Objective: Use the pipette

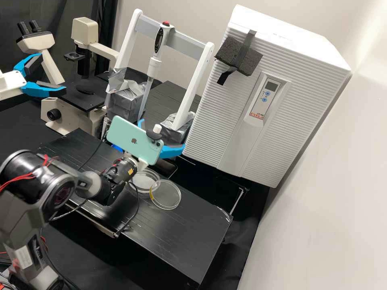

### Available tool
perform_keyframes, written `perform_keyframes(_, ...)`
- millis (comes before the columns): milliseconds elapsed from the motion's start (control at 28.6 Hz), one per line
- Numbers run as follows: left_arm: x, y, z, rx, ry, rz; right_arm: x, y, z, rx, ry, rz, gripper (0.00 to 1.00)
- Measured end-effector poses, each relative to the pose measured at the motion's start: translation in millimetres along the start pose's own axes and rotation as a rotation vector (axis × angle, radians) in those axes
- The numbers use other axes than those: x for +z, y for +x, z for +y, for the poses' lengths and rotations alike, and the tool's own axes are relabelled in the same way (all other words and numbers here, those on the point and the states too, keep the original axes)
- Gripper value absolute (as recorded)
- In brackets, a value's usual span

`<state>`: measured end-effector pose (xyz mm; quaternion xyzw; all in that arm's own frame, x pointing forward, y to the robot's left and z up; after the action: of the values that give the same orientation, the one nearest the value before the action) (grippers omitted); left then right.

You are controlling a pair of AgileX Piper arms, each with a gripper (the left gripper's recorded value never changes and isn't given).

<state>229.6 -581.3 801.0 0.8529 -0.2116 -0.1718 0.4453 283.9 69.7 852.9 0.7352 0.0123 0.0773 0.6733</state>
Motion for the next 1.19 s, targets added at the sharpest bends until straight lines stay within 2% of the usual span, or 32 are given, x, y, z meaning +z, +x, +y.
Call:
perform_keyframes(105, 0.0, 0.0, 0.2, 0.002, 0.002, 0.000, -24.6, -2, 2.2, 0.004, 0.022, 0.072, 1.00)
perform_keyframes(140, -0.1, 0.0, 0.2, 0.003, 0.001, 0.001, -34.5, -1, 1.3, -0.004, 0.021, 0.100, 1.00)
perform_keyframes(210, 0.3, 0.0, 0.2, 0.002, 0.002, 0.000, -55.8, 2, -2.9, -0.028, 0.018, 0.147, 1.00)
perform_keyframes(315, 0.5, 0.0, 0.2, 0.003, 0.000, 0.002, -78.3, 10, -4.6, -0.043, -0.006, 0.190, 1.00)
perform_keyframes(350, 0.5, -0.2, -0.2, 0.002, -0.004, 0.005, -88.7, 15, -3.5, -0.047, -0.015, 0.194, 1.00)
perform_keyframes(420, 0.2, -0.4, -0.2, 0.003, -0.010, 0.012, -100.1, 22, -1.5, -0.043, -0.012, 0.192, 1.00)
perform_keyframes(560, 0.0, -2.0, -2.2, -0.005, -0.010, 0.013, -118.8, 43, 8.8, 0.011, 0.009, 0.171, 1.00)
perform_keyframes(595, -0.1, -1.8, -2.8, -0.007, -0.010, 0.013, -123.2, 47, 11.5, 0.020, 0.005, 0.171, 1.00)
perform_keyframes(805, -1.9, -0.8, -6.3, -0.019, -0.009, 0.020, -141.9, 77, 16.2, 0.026, -0.006, 0.149, 1.00)
perform_keyframes(945, -4.7, 0.2, -9.9, -0.032, -0.007, 0.030, -149.2, 92, 10.8, 0.009, -0.019, 0.122, 1.00)
perform_keyframes(980, -5.6, 0.4, -10.7, -0.034, -0.007, 0.034, -151.7, 95, 10.0, 0.008, -0.023, 0.119, 0.00)
perform_keyframes(1190, -8.7, 4.2, -11.1, -0.034, -0.004, 0.044, -152.3, 114, 2.6, -0.013, -0.042, 0.071, 0.00)
